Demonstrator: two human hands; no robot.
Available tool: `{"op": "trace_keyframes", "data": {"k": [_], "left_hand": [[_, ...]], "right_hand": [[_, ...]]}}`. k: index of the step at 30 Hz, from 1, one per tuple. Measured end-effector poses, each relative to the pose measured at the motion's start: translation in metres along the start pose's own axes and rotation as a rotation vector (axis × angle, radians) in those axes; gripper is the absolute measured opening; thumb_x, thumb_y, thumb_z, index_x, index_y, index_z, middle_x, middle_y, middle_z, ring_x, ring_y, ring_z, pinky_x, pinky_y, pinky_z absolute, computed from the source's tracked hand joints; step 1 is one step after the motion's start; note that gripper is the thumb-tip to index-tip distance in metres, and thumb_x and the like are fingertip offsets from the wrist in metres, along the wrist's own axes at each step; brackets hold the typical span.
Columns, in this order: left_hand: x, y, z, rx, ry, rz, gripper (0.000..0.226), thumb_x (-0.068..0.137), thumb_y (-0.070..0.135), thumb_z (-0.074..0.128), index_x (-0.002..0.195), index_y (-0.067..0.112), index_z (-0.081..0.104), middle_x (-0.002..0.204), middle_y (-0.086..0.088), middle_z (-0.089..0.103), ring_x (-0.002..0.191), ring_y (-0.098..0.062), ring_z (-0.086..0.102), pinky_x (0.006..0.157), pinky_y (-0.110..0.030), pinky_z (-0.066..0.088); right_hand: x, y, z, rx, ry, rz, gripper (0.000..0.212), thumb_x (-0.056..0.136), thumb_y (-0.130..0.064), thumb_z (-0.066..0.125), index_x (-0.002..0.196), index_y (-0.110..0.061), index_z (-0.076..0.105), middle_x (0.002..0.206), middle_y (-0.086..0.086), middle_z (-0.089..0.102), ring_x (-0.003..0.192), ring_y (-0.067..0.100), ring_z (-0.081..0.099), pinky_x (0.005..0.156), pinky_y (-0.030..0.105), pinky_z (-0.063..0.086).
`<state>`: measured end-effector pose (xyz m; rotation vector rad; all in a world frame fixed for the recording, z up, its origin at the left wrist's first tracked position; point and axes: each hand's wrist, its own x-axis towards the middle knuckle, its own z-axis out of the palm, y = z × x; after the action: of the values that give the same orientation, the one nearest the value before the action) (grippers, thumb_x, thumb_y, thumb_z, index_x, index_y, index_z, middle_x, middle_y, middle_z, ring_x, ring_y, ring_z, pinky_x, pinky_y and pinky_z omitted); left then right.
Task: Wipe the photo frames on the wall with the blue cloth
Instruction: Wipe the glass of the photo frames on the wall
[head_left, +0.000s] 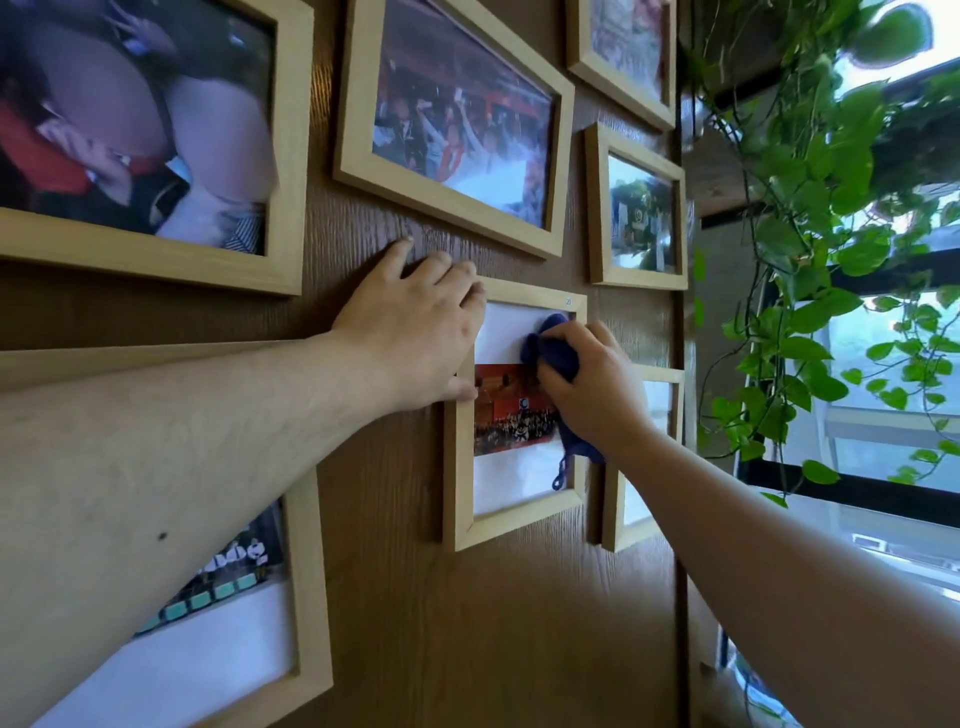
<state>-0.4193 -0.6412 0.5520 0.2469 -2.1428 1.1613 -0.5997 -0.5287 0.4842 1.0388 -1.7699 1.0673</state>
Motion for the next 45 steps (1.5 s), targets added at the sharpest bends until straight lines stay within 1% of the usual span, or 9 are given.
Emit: {"op": "trace_keyframes", "data": {"k": [6,17,23,27,32,35,37,39,45], "left_hand": [[0.000,0.001,0.001,-0.021,0.005,-0.007,0.094,0.078,0.067,0.050,0.147,0.011,0.019,0.155,-0.013,0.022,0.142,-0.030,0.019,0.116,-0.055,0.014],[0.001,0.002,0.000,-0.022,-0.008,-0.020,0.098,0.076,0.068,0.053,0.147,0.009,0.019,0.155,-0.015,0.021,0.142,-0.031,0.018,0.116,-0.056,0.013],[0.002,0.004,0.000,-0.024,-0.009,-0.023,0.095,0.078,0.064,0.053,0.147,0.009,0.018,0.155,-0.015,0.021,0.141,-0.031,0.018,0.116,-0.056,0.012],[0.001,0.005,0.001,-0.030,-0.003,-0.031,0.096,0.077,0.064,0.054,0.147,0.009,0.019,0.154,-0.015,0.021,0.141,-0.031,0.019,0.116,-0.056,0.011],[0.001,0.004,0.002,-0.051,-0.005,-0.026,0.096,0.077,0.065,0.055,0.147,0.008,0.019,0.155,-0.015,0.021,0.141,-0.030,0.018,0.116,-0.056,0.010],[0.000,0.005,0.002,-0.054,-0.009,-0.037,0.096,0.077,0.064,0.055,0.147,0.009,0.018,0.155,-0.014,0.020,0.142,-0.030,0.017,0.116,-0.055,0.010],[0.001,0.006,0.002,-0.052,-0.013,-0.039,0.096,0.077,0.063,0.056,0.147,0.009,0.019,0.155,-0.014,0.021,0.141,-0.030,0.018,0.116,-0.055,0.011],[0.001,0.006,0.000,-0.053,-0.013,-0.042,0.096,0.076,0.063,0.057,0.146,0.008,0.019,0.154,-0.015,0.022,0.141,-0.030,0.019,0.116,-0.056,0.011],[0.000,0.006,0.001,-0.052,-0.009,-0.045,0.096,0.077,0.063,0.056,0.147,0.009,0.018,0.155,-0.014,0.020,0.142,-0.030,0.017,0.116,-0.055,0.010]], "right_hand": [[-0.007,-0.037,0.002,0.012,-0.059,-0.289,0.038,0.080,-0.028,0.063,0.117,-0.022,0.057,0.106,0.001,0.054,0.082,0.020,0.054,0.062,0.036,0.050],[-0.021,0.021,0.003,-0.190,-0.054,-0.052,0.029,0.082,-0.034,0.063,0.108,-0.028,0.055,0.100,-0.004,0.050,0.076,0.019,0.053,0.056,0.028,0.042],[-0.040,-0.028,0.009,-0.107,-0.131,-0.303,0.041,0.078,-0.032,0.068,0.115,-0.027,0.051,0.110,-0.001,0.052,0.080,0.016,0.053,0.055,0.030,0.048],[-0.042,-0.019,0.014,-0.133,-0.112,-0.301,0.040,0.077,-0.033,0.068,0.113,-0.027,0.051,0.113,0.001,0.054,0.079,0.018,0.055,0.052,0.027,0.045],[-0.049,0.023,0.011,-0.220,-0.111,-0.039,0.035,0.077,-0.034,0.066,0.109,-0.026,0.055,0.101,-0.002,0.050,0.072,0.020,0.055,0.052,0.028,0.044],[-0.056,0.029,0.011,-0.269,-0.143,-0.005,0.034,0.079,-0.036,0.065,0.110,-0.027,0.053,0.098,-0.002,0.048,0.073,0.022,0.054,0.055,0.028,0.042],[-0.061,0.022,0.011,-0.257,-0.166,-0.010,0.034,0.080,-0.037,0.064,0.111,-0.026,0.053,0.101,-0.002,0.049,0.074,0.019,0.053,0.053,0.025,0.038],[-0.067,0.011,0.013,-0.242,-0.197,-0.052,0.035,0.079,-0.037,0.065,0.111,-0.026,0.053,0.106,-0.003,0.049,0.076,0.016,0.052,0.053,0.027,0.043],[-0.080,-0.023,0.014,-0.198,-0.303,-0.287,0.040,0.080,-0.038,0.062,0.116,-0.030,0.046,0.114,0.000,0.050,0.080,0.016,0.053,0.061,0.031,0.049]]}}
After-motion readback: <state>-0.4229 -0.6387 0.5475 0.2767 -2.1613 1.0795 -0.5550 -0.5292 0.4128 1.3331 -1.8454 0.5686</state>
